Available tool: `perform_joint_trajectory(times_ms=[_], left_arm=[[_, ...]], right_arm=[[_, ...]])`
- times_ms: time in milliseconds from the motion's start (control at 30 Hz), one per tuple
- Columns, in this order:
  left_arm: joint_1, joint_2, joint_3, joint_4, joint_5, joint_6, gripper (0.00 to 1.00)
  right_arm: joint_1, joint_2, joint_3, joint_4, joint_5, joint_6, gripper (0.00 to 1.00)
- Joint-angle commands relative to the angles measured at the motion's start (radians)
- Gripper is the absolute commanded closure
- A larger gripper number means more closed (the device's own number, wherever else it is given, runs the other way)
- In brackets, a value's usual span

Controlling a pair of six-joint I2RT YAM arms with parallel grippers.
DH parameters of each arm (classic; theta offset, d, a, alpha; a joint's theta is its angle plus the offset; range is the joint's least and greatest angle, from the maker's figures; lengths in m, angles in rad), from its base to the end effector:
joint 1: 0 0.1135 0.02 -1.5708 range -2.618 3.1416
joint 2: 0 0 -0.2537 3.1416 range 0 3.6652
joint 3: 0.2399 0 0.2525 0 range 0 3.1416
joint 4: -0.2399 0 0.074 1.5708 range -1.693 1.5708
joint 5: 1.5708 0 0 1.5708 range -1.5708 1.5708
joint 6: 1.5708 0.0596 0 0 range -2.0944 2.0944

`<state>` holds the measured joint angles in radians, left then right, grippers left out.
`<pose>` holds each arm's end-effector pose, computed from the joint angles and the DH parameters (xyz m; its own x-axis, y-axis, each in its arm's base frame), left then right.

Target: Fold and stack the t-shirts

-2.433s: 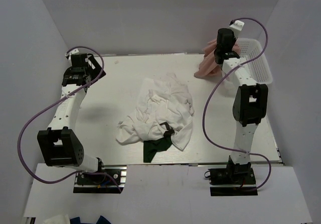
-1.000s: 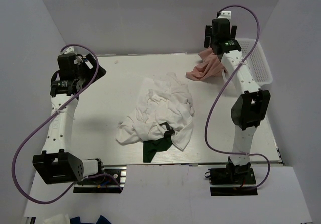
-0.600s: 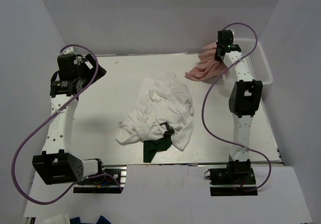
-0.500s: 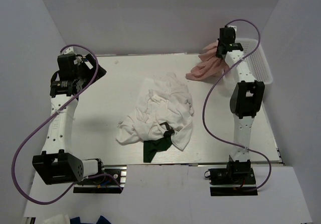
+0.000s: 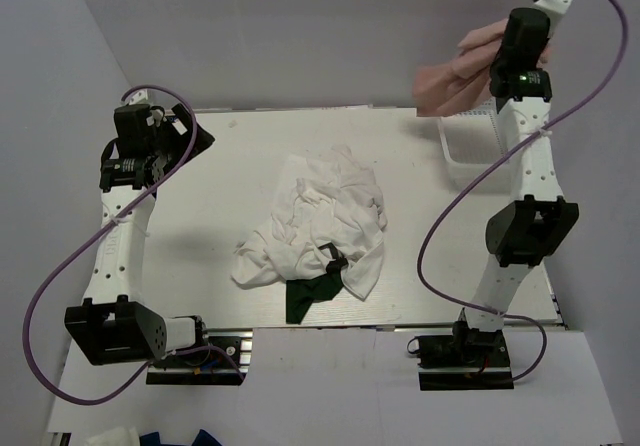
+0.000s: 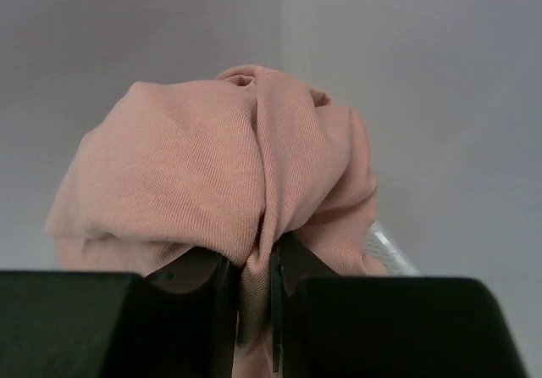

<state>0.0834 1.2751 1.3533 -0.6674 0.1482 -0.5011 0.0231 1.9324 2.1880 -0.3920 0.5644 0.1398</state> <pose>0.2961 0.0159 0.3613 -0.5049 -0.5190 -0.6898 -0.2310 0.8512 -0.4714 0.4557 -0.0214 0.4539 -0.0635 0.1163 -0.9912 0.5243 0.8490 0.0660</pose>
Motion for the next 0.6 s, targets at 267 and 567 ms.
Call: perform_joint_trajectory(times_ms=[267, 567], left_arm=[[-0.003, 0.006, 0.056, -0.001, 0.074, 0.010, 0.00], [-0.004, -0.039, 0.037, -0.001, 0.074, 0.019, 0.00]], right_arm=[[-0.089, 0.065, -0.122, -0.008, -0.194, -0.008, 0.70], [0.055, -0.121, -0.255, -0.021, -0.590, -0.135, 0.10]])
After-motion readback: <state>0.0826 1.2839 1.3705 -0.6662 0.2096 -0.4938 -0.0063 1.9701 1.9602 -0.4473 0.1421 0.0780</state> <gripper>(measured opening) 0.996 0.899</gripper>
